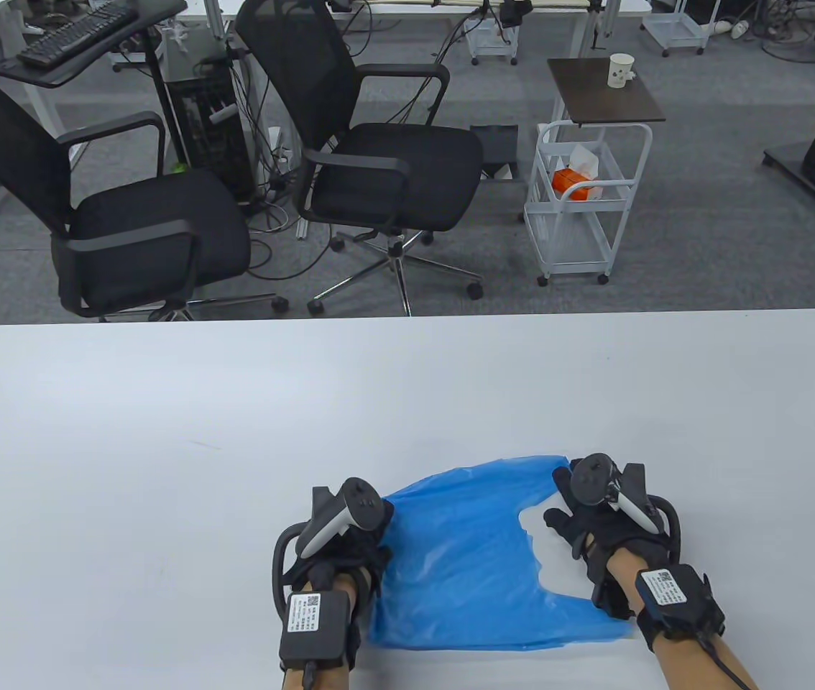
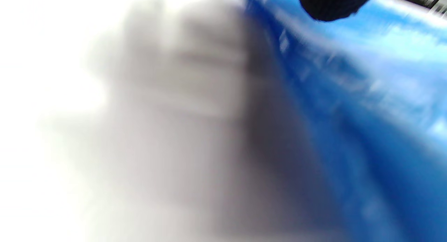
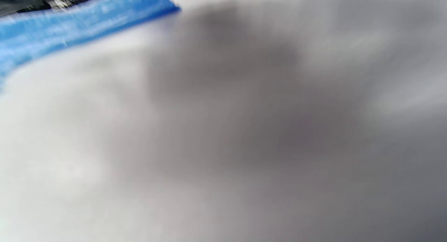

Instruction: Squeeze plastic bag to expel air

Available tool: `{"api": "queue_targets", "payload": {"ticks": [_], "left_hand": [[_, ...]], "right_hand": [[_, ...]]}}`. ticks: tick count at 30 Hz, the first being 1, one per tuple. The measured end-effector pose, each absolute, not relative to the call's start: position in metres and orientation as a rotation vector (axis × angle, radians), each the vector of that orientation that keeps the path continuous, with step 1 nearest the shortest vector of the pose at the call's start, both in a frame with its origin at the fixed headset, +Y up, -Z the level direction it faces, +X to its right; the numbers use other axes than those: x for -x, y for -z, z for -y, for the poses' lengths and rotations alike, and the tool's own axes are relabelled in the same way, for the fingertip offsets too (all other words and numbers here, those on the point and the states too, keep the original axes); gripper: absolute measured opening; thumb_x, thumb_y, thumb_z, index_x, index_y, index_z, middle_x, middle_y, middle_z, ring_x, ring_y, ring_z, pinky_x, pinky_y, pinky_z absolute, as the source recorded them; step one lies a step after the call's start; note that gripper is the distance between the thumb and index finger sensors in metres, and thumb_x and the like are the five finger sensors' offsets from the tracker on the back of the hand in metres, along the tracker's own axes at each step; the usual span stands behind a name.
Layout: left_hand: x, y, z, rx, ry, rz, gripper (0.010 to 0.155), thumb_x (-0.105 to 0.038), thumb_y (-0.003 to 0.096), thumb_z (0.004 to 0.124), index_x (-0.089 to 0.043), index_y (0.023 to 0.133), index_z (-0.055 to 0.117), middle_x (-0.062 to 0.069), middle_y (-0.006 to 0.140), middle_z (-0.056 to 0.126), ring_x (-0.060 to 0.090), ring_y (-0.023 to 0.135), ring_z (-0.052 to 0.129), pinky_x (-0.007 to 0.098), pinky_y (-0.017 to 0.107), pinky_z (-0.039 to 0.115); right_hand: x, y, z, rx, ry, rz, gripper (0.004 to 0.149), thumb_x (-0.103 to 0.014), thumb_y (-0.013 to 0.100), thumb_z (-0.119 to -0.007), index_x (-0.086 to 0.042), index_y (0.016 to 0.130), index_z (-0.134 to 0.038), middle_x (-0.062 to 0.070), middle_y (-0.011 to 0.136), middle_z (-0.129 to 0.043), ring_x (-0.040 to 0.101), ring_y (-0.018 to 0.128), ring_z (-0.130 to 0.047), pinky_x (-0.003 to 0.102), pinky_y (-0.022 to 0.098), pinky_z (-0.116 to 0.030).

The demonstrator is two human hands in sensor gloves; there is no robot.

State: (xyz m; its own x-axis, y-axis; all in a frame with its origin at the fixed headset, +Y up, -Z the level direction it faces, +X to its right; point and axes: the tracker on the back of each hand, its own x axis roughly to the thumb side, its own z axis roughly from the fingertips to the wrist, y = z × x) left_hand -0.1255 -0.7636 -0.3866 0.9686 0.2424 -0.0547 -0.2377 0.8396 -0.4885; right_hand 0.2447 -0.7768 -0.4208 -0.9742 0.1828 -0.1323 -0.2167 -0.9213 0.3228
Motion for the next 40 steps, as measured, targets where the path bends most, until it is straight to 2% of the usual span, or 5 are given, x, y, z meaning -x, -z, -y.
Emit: {"api": "queue_targets", "payload": {"ticks": [8,13,22,28,40], "left_hand": [[0.121,0.337,0.686,0.198,-0.200,0.038,0.071,-0.053,0.0396,0.065,-0.045,0.101,0.032,-0.011,0.111,0.019,0.024,0.110,0.015,0.058,0.079,0.023],[0.135,0.293,0.668,0.044,-0.210,0.014,0.071,-0.054,0.0397,0.066,-0.044,0.102,0.033,-0.010,0.112,0.021,0.026,0.111,0.016,0.060,0.079,0.023],[0.125,0.255,0.694,-0.003,-0.197,0.038,0.072,-0.054,0.0393,0.066,-0.042,0.102,0.033,-0.011,0.112,0.021,0.026,0.111,0.014,0.063,0.078,0.019],[0.122,0.256,0.712,0.035,-0.169,0.045,0.072,-0.054,0.0390,0.066,-0.041,0.102,0.033,-0.009,0.112,0.022,0.026,0.110,0.016,0.063,0.077,0.021],[0.132,0.258,0.726,0.144,-0.261,0.020,0.072,-0.052,0.0393,0.066,-0.038,0.102,0.035,-0.006,0.111,0.025,0.028,0.109,0.019,0.062,0.076,0.022]], "right_hand": [[-0.294,0.370,0.719,0.196,-2.879,-0.266,0.074,-0.067,0.034,-0.059,-0.055,0.097,-0.023,-0.019,0.113,-0.003,0.011,0.110,-0.002,0.053,0.082,-0.010],[-0.312,0.334,0.708,0.179,-2.831,-0.163,0.074,-0.067,0.034,-0.059,-0.053,0.098,-0.024,-0.018,0.114,-0.008,0.012,0.110,-0.003,0.053,0.082,-0.011],[-0.310,0.293,0.722,0.112,-2.859,-0.121,0.076,-0.066,0.035,-0.060,-0.049,0.100,-0.024,-0.016,0.113,-0.003,0.014,0.110,-0.001,0.055,0.081,-0.009],[-0.304,0.289,0.739,0.082,-2.893,-0.175,0.075,-0.065,0.036,-0.061,-0.048,0.100,-0.026,-0.015,0.113,-0.003,0.015,0.109,-0.002,0.055,0.080,-0.010],[-0.293,0.285,0.746,0.005,-2.895,-0.272,0.075,-0.065,0.036,-0.061,-0.047,0.100,-0.027,-0.013,0.113,-0.007,0.017,0.109,-0.004,0.056,0.080,-0.011]]}}
